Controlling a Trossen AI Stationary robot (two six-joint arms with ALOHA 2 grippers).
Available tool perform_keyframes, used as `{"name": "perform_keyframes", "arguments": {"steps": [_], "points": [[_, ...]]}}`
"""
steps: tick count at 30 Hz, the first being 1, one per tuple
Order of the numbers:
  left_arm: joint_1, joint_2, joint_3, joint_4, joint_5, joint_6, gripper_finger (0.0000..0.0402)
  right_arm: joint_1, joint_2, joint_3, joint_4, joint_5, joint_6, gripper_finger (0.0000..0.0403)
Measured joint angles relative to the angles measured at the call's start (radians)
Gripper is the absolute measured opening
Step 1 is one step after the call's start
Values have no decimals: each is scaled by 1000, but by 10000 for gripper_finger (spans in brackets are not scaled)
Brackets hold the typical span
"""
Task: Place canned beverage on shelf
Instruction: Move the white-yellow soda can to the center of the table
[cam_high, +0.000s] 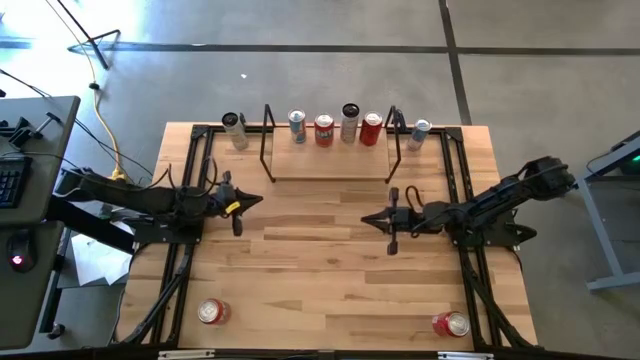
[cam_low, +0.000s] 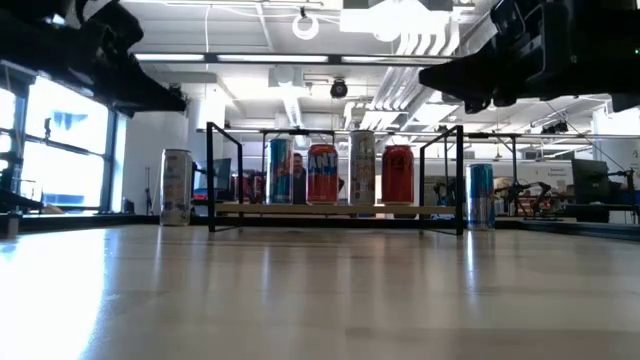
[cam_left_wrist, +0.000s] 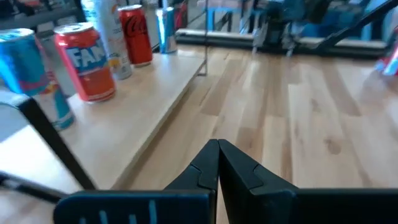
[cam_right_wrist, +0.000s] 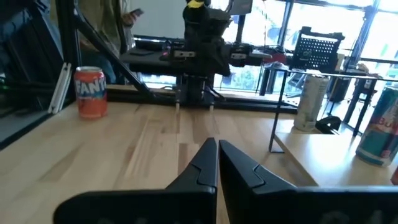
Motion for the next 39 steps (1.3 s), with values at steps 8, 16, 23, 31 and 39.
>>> {"name": "perform_keyframes", "arguments": {"steps": [8, 16, 23, 31, 39], "points": [[177, 102, 292, -389, 13, -56, 0, 0, -1, -4, -5, -1, -11, 0], [405, 284, 497, -558, 140, 23, 0, 0, -1, -4, -5, 0, -27, 0], [552, 365, 527, -485, 141, 97, 24, 13, 0, -4, -22, 0, -27, 0], [649, 417, 527, -455, 160, 118, 110, -53, 0, -4, 136, 32, -138, 0], [793, 432, 663, -481, 175, 149, 173, -222, 0, -3, 201, 22, -127, 0]]}}
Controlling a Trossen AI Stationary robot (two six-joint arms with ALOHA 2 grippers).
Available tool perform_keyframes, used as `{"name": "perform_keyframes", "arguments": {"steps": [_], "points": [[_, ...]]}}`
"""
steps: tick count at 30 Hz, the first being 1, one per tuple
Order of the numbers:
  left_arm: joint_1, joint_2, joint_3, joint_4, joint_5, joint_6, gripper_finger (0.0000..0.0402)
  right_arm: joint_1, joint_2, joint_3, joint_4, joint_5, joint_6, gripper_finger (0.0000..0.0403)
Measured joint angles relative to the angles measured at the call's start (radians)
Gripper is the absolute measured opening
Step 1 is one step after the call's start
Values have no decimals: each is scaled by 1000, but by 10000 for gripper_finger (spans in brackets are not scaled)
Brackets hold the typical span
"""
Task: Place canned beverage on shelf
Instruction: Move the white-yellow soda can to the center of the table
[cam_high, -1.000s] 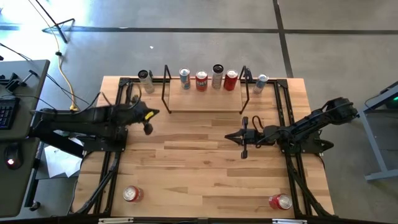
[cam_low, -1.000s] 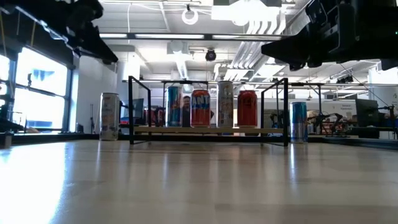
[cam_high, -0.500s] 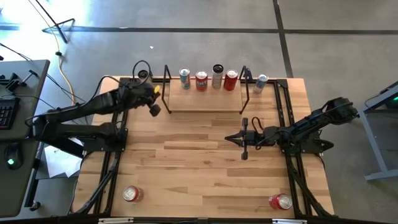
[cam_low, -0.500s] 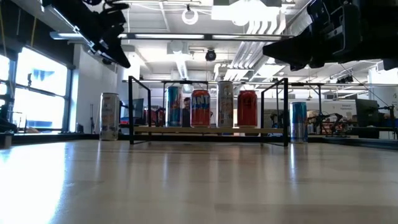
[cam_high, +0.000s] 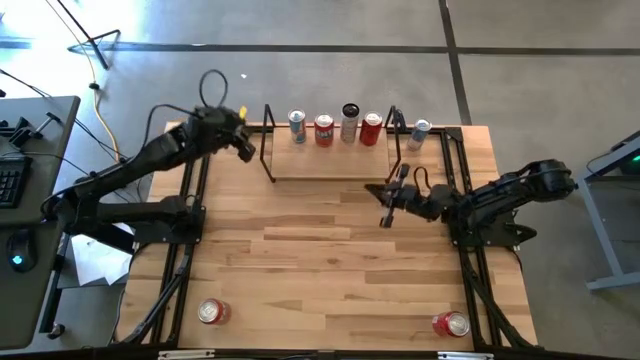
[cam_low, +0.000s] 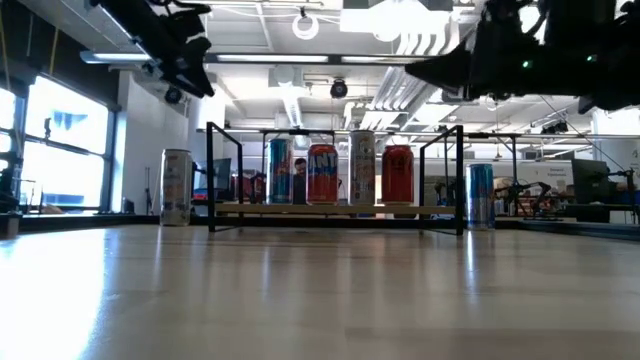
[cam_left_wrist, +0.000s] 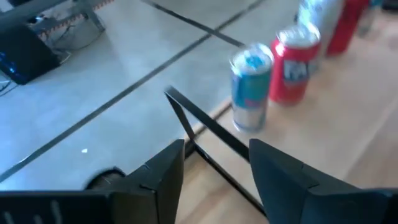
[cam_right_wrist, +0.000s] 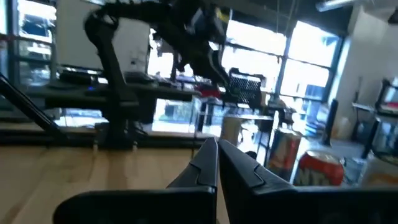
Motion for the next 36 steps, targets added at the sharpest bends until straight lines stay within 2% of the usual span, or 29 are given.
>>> {"name": "perform_keyframes", "arguments": {"steps": [3, 5, 9, 13, 15, 17, 21, 24, 27, 31, 36], "points": [[52, 3, 14, 15, 36, -31, 177, -66, 0, 0, -55, -51, 48, 0], [70, 2, -23, 70, 63, -92, 177, -105, 0, 0, -81, -105, 74, 0], [36, -12, -100, 207, 93, -112, 177, -176, 0, 7, -100, -222, 80, 0], [2, -22, -98, 226, 89, -110, 176, -212, 0, 6, -146, -337, 145, 0], [-1, -9, -57, 185, 89, -91, 170, -212, 0, 6, -167, -396, 146, 0], [14, 32, 31, 60, 102, -93, 159, -204, 0, 6, -187, -431, 144, 0], [90, 171, 263, -294, 144, -129, 120, -180, 0, 6, -215, -436, 127, 0], [145, 289, 420, -479, 203, -113, 93, -164, 0, 5, -230, -436, 102, 0], [196, 404, 565, -650, 237, -111, 84, -158, 0, 5, -230, -437, 92, 0], [245, 536, 694, -784, 244, -120, 117, -158, 0, 5, -230, -443, 92, 0], [290, 677, 777, -937, 251, -165, 193, -156, 0, 5, -252, -499, 101, 0]]}}
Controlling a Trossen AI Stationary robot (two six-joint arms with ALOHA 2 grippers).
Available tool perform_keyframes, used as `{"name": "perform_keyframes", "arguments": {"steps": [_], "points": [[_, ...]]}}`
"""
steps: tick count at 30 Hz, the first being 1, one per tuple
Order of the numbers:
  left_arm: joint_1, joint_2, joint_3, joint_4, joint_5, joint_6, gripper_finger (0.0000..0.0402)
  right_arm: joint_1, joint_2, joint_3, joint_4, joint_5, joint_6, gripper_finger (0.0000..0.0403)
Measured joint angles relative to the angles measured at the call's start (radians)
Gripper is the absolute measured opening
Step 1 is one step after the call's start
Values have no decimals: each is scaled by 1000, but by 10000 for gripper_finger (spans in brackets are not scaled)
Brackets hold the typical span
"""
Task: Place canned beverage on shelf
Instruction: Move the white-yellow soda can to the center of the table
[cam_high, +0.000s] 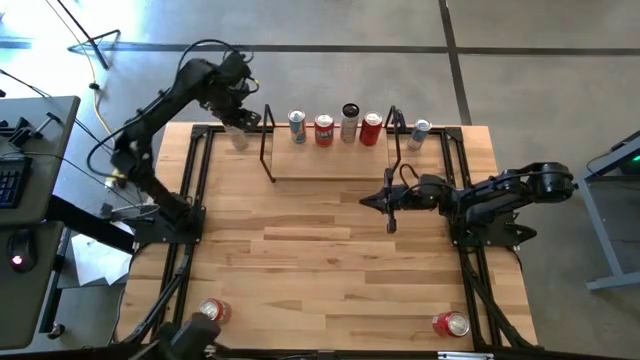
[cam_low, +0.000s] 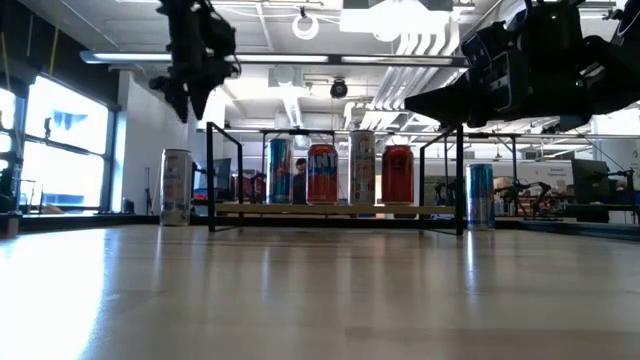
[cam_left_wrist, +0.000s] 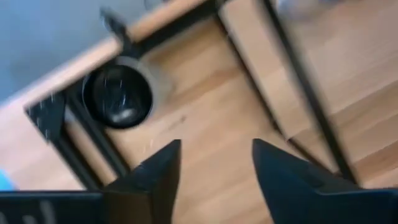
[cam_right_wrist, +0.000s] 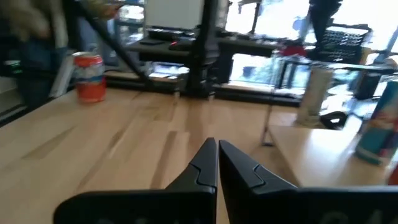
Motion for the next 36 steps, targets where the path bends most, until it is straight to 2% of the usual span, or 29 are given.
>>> {"name": "perform_keyframes", "arguments": {"steps": [4, 8, 14, 18, 27, 31, 36], "points": [[29, 91, 49, -102, -22, 4, 250, 24, 0, 0, -29, -8, 4, 0], [51, 122, 58, -123, -56, 33, 276, 45, 0, 0, -40, -8, -7, 0], [125, 126, 59, -76, -52, 55, 280, 57, 0, 0, -51, -7, -9, 0], [183, 127, 59, -13, -5, 59, 280, 57, 0, 0, -58, -7, -9, 0], [204, 185, 59, 3, 48, 52, 280, 57, 0, 0, -61, -7, -6, 0], [198, 228, 63, 1, 30, 57, 280, 57, 0, 0, -65, -7, -3, 0], [194, 232, 62, 3, -43, 76, 280, 57, 0, 0, -78, -7, -3, 0]]}}
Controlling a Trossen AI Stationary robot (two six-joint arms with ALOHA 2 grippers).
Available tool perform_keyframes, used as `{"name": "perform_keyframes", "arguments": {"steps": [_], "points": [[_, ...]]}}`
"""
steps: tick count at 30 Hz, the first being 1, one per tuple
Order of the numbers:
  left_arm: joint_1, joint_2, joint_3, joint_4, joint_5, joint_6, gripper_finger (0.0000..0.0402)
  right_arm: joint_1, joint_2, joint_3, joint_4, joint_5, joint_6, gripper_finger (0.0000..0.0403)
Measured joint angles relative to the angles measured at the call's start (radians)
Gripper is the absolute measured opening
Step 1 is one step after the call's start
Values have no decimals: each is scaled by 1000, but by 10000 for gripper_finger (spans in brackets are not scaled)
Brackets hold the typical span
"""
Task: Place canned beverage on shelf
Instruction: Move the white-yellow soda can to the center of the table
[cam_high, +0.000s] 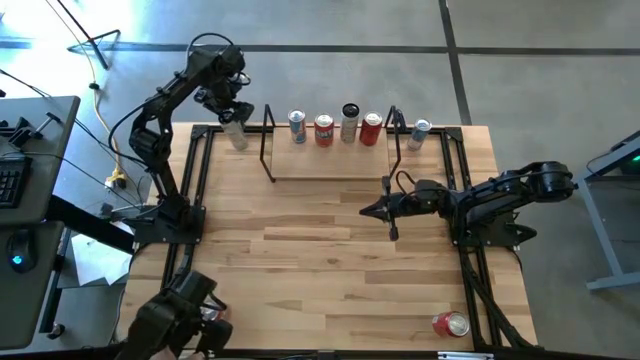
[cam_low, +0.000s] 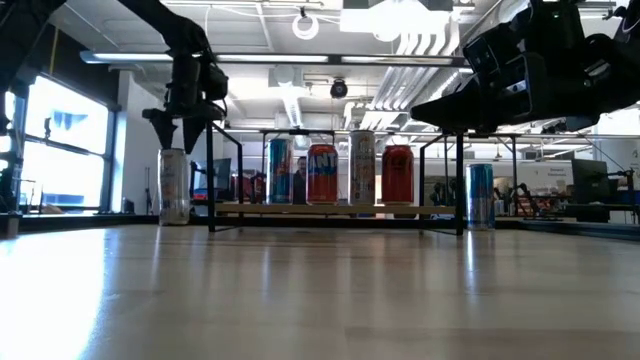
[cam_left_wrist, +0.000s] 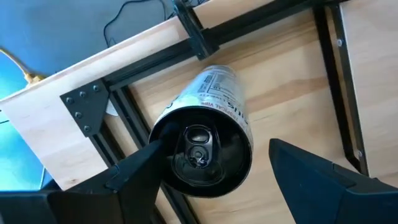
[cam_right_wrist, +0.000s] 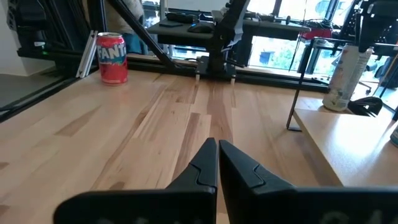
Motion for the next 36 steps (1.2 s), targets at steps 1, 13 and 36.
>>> {"name": "perform_keyframes", "arguments": {"steps": [1, 13, 36], "points": [[0, -4, -1, 1, 2, 0, 280, 0, 0, 0, 0, 0, -2, 0], [-7, -45, -5, -18, 18, -24, 280, 0, 0, 0, 1, 0, -3, 0], [-8, -10, -2, -22, -1, -24, 280, 0, 0, 0, 2, 0, 1, 0]]}}
